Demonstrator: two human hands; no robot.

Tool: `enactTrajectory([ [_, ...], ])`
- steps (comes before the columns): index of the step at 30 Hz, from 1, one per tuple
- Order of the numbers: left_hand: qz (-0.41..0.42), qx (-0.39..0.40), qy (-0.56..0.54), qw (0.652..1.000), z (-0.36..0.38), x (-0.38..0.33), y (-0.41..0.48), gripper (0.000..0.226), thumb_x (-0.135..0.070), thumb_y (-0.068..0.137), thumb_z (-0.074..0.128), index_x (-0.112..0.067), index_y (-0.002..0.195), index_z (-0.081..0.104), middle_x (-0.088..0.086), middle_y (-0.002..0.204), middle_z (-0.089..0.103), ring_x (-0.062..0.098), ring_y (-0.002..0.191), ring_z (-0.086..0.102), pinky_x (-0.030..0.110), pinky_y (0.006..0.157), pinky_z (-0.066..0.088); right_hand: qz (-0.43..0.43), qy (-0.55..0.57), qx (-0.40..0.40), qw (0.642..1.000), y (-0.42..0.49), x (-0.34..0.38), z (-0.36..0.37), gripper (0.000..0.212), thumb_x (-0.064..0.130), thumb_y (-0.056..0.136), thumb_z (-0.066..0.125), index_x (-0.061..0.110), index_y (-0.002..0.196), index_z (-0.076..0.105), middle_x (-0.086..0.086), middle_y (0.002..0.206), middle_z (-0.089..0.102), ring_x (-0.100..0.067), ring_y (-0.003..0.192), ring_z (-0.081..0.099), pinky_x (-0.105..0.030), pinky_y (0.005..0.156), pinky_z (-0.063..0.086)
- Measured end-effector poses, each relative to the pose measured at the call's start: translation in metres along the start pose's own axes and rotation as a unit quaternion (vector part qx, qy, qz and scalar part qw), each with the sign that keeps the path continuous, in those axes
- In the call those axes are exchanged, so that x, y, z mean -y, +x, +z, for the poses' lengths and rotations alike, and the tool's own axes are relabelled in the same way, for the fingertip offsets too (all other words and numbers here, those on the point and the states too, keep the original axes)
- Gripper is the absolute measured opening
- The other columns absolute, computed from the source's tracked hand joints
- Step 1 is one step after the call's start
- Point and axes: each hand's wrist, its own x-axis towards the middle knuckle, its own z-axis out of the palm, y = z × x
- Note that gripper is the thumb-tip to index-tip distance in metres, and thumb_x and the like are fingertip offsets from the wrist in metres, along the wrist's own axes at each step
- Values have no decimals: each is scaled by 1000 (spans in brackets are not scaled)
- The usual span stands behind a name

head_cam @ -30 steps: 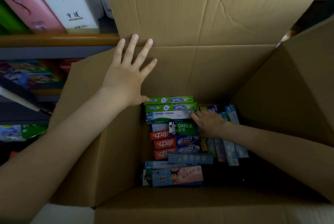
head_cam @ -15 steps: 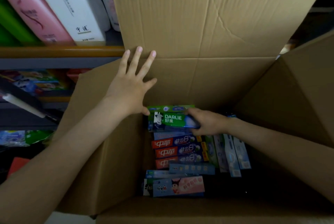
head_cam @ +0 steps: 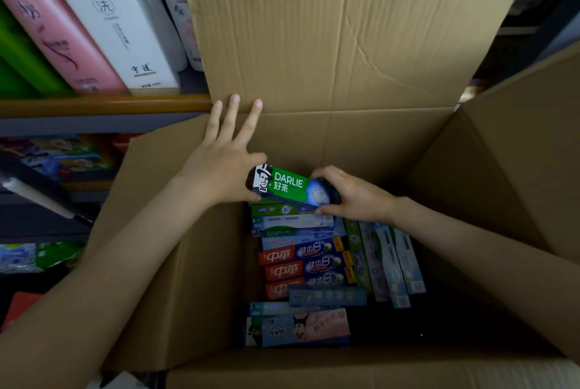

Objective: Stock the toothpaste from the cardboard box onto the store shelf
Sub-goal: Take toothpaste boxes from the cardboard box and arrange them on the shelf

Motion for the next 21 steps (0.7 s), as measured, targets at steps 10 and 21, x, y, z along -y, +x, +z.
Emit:
enactTrajectory([
  [10,-8,-14,-4,1000,5,3,0,49,-59,75,67,-28,112,61,14,156,-29,49,137,-29,68,105,-19,141,-203,195,949,0,-58,47,74,30,91,60,12,148,16,-9,147,28,-25,132,27,-34,104,30],
  [21,-15,-19,1,1000,12,5,2,38,-55,76,68,-28,100,58,11,155,-32,48,137,-31,66,105,-22,100,-310,144,934,23,-64,96,64,29,93,57,5,144,27,-16,137,36,-30,127,33,-38,97,36],
])
